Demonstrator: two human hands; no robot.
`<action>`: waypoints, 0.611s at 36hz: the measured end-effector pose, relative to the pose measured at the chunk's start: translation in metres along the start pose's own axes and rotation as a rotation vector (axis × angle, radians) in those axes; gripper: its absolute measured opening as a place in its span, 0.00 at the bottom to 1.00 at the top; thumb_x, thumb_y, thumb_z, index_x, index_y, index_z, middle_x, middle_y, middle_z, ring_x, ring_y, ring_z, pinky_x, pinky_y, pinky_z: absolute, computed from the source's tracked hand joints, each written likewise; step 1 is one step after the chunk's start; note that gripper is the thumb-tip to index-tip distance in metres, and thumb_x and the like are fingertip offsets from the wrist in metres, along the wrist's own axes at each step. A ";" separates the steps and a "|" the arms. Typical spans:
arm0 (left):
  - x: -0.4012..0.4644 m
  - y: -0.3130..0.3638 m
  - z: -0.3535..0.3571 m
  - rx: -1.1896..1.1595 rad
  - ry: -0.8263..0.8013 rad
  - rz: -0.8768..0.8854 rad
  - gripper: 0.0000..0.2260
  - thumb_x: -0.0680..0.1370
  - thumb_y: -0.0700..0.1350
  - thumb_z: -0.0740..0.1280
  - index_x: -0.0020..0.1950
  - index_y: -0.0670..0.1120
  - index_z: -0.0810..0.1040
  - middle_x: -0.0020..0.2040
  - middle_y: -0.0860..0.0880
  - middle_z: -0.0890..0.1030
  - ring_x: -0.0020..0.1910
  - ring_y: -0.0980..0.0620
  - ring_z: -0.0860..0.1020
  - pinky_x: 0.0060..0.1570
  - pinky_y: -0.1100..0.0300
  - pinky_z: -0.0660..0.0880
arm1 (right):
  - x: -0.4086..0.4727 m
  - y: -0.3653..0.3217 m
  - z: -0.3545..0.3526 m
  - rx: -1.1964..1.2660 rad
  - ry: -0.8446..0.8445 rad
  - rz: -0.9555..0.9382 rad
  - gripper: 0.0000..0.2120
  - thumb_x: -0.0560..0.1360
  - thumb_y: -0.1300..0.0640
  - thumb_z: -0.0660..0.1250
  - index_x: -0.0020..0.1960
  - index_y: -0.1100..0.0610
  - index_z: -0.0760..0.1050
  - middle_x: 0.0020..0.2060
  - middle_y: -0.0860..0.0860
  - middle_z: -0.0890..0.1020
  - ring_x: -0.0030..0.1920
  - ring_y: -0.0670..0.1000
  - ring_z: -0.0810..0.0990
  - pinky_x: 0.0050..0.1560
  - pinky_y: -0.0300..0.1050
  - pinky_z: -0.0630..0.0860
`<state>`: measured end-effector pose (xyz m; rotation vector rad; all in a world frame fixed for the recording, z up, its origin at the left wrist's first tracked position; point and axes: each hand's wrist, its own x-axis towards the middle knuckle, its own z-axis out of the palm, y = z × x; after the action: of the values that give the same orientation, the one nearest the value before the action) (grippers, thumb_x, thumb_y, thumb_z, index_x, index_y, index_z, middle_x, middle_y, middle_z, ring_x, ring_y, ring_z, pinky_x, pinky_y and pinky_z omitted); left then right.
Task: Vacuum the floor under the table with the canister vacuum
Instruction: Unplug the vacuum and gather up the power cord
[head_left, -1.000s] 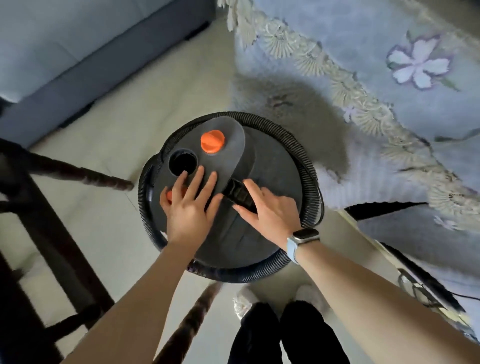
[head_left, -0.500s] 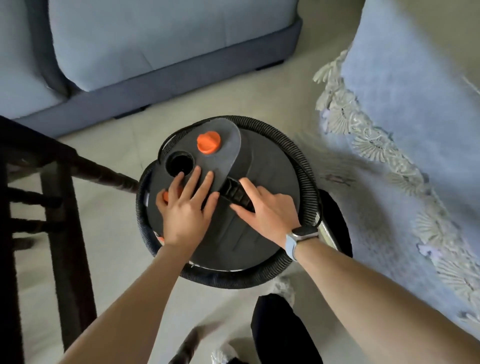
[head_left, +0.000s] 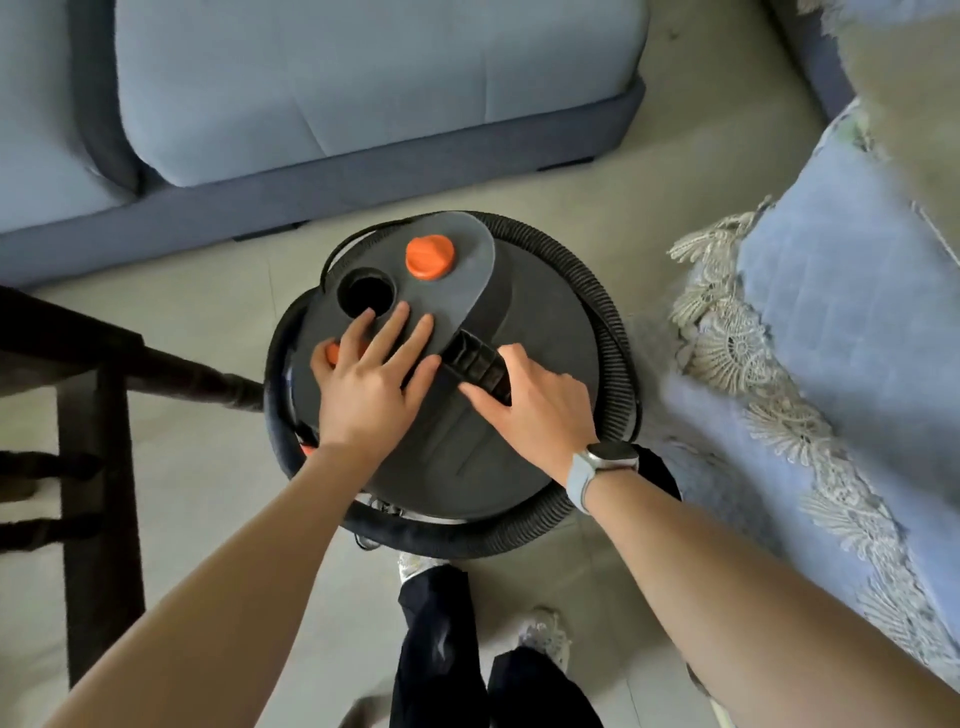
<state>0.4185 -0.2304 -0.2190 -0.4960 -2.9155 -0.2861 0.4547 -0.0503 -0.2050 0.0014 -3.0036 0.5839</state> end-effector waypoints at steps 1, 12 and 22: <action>0.009 -0.004 0.001 -0.007 0.001 0.046 0.19 0.82 0.56 0.54 0.65 0.51 0.77 0.66 0.49 0.76 0.64 0.39 0.73 0.55 0.39 0.67 | 0.003 -0.001 0.000 0.002 -0.016 0.028 0.26 0.73 0.34 0.58 0.49 0.58 0.74 0.31 0.52 0.82 0.28 0.59 0.80 0.26 0.42 0.63; 0.138 -0.024 0.003 0.023 -0.311 0.305 0.24 0.81 0.62 0.43 0.69 0.60 0.71 0.73 0.49 0.69 0.74 0.36 0.60 0.65 0.27 0.53 | 0.068 -0.018 0.006 0.050 0.019 0.442 0.28 0.75 0.36 0.61 0.55 0.63 0.71 0.37 0.59 0.82 0.39 0.63 0.81 0.34 0.49 0.69; 0.217 0.004 0.016 -0.134 -0.518 0.122 0.34 0.71 0.73 0.40 0.74 0.64 0.57 0.79 0.52 0.44 0.76 0.39 0.43 0.70 0.31 0.44 | 0.118 -0.008 0.017 0.254 0.178 0.725 0.36 0.71 0.29 0.52 0.49 0.65 0.70 0.27 0.60 0.79 0.27 0.63 0.80 0.23 0.51 0.75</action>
<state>0.2157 -0.1559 -0.1912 -0.8834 -3.3542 -0.3876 0.3355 -0.0624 -0.2086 -1.0857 -2.6666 0.9470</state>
